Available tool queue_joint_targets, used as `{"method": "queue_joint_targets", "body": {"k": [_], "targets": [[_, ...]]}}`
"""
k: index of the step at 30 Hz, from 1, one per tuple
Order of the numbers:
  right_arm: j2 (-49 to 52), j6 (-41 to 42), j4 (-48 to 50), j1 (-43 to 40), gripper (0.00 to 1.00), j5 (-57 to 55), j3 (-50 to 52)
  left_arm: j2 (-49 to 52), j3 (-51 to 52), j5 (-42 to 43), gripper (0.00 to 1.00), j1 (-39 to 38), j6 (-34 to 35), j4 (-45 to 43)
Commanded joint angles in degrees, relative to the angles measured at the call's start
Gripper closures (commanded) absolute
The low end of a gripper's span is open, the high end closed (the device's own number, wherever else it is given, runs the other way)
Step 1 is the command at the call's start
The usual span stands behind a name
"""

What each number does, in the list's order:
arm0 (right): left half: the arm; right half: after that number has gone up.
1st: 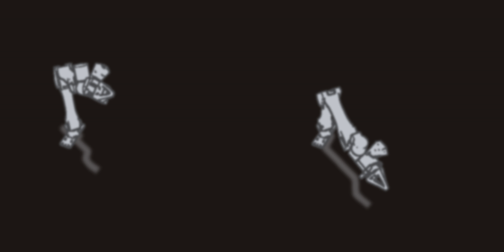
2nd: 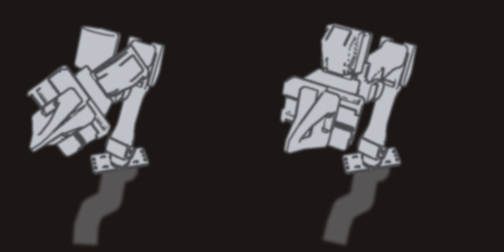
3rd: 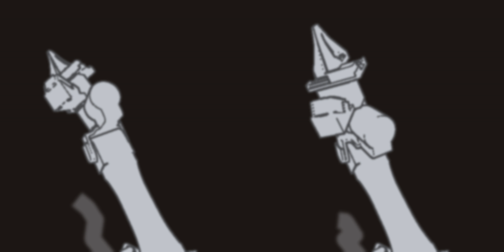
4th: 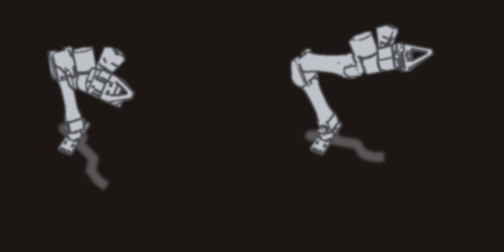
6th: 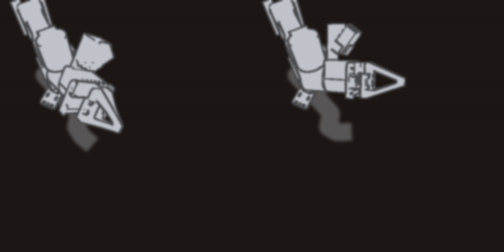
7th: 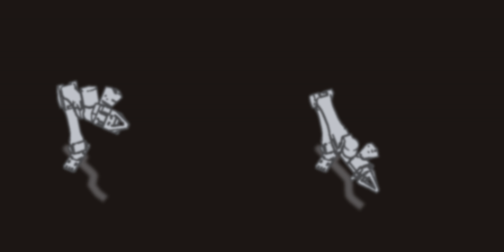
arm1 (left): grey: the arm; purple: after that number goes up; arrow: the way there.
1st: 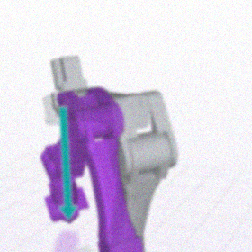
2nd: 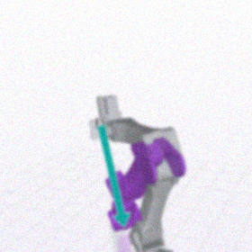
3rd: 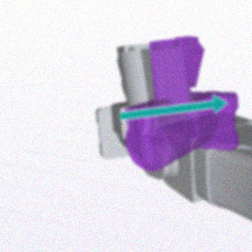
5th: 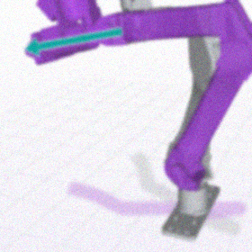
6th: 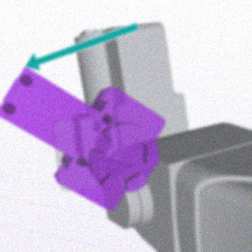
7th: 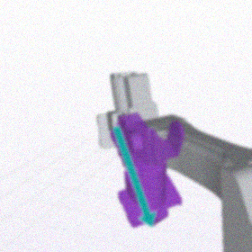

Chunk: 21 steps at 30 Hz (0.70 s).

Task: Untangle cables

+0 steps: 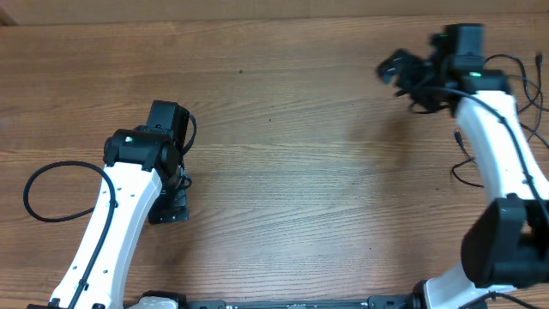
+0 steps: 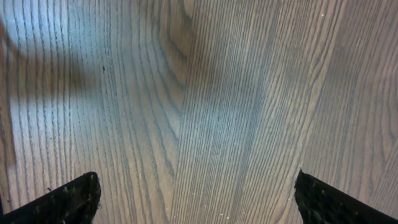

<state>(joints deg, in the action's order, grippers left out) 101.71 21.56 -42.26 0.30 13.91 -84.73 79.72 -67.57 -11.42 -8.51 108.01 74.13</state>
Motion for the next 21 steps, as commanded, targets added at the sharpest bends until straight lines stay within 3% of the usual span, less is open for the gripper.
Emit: {"method": "queue_joint_targets", "body": {"k": [1, 6, 21], "targets": [[1.6, -5.8, 0.0, 4.6, 0.0, -3.7, 0.5, -1.1, -0.8, -1.0, 0.0, 0.2, -0.5, 0.2], [2.2, -5.8, 0.6, 9.2, 0.0, -10.3, 0.5, -1.1, -0.8, -1.0, 0.0, 0.2, -0.5, 0.2], [2.2, -5.3, 1.4, 10.0, 0.0, -10.4, 0.5, -1.1, -0.8, -1.0, 0.0, 0.2, -0.5, 0.2]]}}
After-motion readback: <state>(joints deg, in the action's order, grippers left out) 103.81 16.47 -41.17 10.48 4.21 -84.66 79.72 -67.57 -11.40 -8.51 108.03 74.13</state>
